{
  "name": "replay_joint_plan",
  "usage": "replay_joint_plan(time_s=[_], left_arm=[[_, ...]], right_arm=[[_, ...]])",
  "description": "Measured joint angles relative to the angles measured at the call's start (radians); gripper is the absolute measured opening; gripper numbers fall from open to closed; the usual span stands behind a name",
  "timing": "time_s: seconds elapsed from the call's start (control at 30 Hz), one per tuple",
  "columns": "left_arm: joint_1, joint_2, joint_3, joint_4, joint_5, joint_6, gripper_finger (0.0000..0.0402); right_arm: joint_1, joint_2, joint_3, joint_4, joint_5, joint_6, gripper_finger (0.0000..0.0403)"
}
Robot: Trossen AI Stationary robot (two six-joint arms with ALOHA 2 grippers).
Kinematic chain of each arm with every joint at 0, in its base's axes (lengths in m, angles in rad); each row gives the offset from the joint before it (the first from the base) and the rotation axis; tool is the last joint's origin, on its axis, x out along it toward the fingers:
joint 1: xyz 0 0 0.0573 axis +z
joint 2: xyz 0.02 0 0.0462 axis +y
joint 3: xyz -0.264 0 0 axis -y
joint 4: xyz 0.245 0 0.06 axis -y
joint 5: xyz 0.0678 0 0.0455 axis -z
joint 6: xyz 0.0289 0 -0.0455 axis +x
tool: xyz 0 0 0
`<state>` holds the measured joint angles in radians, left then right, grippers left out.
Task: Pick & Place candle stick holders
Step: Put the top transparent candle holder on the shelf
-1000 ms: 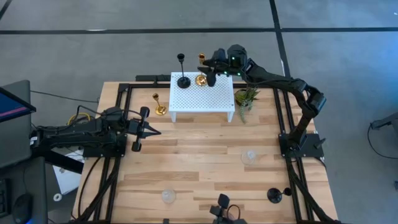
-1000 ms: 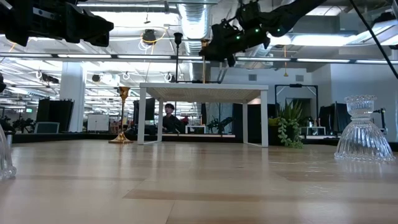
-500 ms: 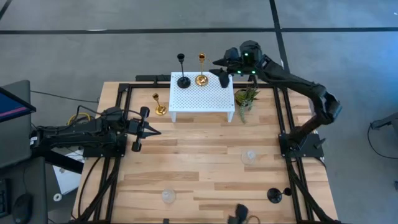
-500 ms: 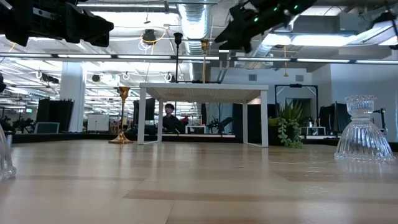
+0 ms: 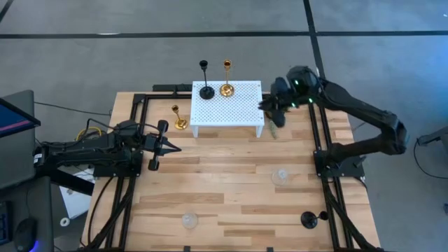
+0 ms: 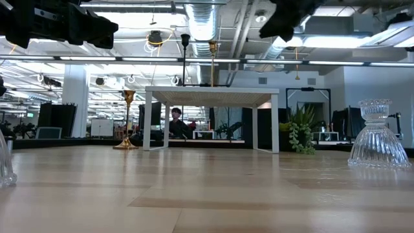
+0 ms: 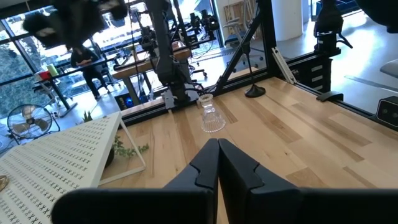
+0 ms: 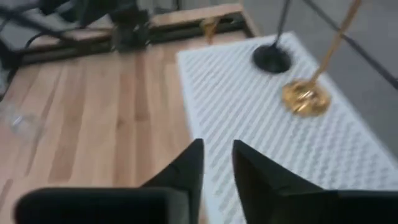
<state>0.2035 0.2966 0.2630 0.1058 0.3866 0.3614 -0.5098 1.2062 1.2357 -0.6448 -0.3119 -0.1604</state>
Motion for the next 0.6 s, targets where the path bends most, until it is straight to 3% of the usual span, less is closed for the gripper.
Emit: replay_joint_plan(time_s=[0.23, 0.6], left_arm=[[0.000, 0.000, 0.000, 0.000, 0.000, 0.000, 0.0005], [0.000, 0.000, 0.000, 0.000, 0.000, 0.000, 0.0008]], right_arm=[[0.086, -0.190, -0.232, 0.002, 0.011, 0.029, 0.0005], [0.226, -0.484, -0.473, 0.005, 0.101, 0.177, 0.0006]])
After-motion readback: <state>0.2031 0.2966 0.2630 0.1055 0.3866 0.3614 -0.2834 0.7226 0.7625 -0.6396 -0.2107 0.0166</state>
